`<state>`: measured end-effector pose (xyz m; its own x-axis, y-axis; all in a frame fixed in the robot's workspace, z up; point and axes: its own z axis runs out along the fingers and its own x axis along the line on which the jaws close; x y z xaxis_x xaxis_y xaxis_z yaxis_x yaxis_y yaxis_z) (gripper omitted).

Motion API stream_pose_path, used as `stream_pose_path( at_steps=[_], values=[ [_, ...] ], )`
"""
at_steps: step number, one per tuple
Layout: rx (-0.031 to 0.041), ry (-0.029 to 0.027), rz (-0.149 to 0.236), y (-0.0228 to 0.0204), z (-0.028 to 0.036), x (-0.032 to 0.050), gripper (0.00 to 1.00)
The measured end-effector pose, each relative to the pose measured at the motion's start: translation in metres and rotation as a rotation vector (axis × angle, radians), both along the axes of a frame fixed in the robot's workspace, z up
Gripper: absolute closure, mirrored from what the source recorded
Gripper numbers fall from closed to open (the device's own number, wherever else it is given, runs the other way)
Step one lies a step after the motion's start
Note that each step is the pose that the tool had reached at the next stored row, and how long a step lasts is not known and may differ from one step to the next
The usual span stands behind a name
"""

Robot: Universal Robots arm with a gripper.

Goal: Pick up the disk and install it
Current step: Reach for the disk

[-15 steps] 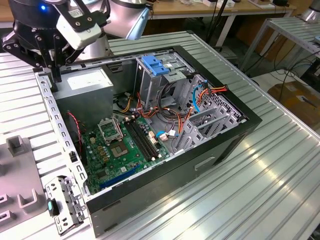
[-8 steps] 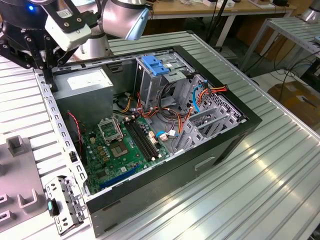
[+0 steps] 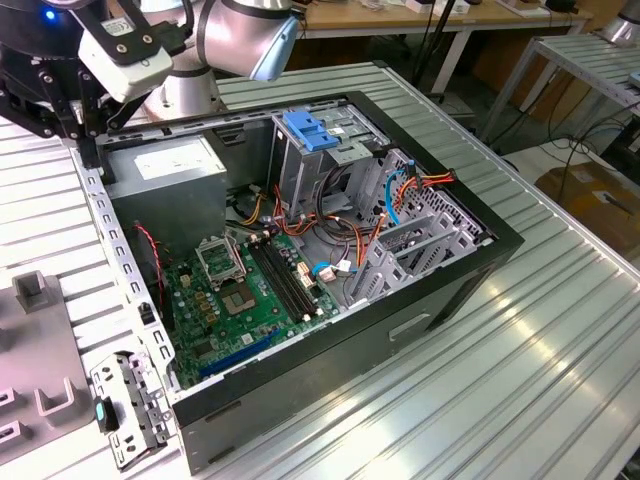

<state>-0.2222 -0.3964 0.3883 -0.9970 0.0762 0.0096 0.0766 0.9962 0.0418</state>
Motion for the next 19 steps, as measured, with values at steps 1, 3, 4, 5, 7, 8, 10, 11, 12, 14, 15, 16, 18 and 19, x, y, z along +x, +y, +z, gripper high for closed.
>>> stream_pose_path(
  at_steps=[1,3,4,5,7,8,10,11,12,14,15,16,18,19],
  values=[
    [0.0,0.0,0.0,0.0,0.0,-0.0002,0.89],
    [0.0001,0.0,0.0,0.0,0.0,-0.0002,0.89],
    [0.0001,0.0,0.0,0.0,0.0,-0.0003,0.89],
    [0.0,0.0,0.0,0.0,0.0,-0.0003,0.89],
    [0.0001,-0.0001,0.0,0.0,0.0,-0.0003,0.89],
    [0.0001,0.0,0.0,0.0,0.0,-0.0003,0.89],
    [0.0,-0.0001,0.0,0.0002,0.0,-0.0008,0.89],
    [0.0001,0.0,0.0,0.0004,0.0,-0.0013,0.89],
    [0.0,0.0,0.0,0.0009,0.0,-0.0026,0.89],
    [0.0,-0.0001,0.0,0.0017,0.0,-0.0045,0.89],
    [0.0,0.0,0.0,0.0022,0.0,-0.0061,0.89],
    [0.0001,-0.0001,0.0,0.0028,-0.0001,-0.0074,0.89],
    [0.0001,-0.0001,0.0,0.0041,-0.0001,-0.0101,0.89],
    [0.0,0.0,0.0,0.0055,0.0,-0.0126,0.89]
  ],
)
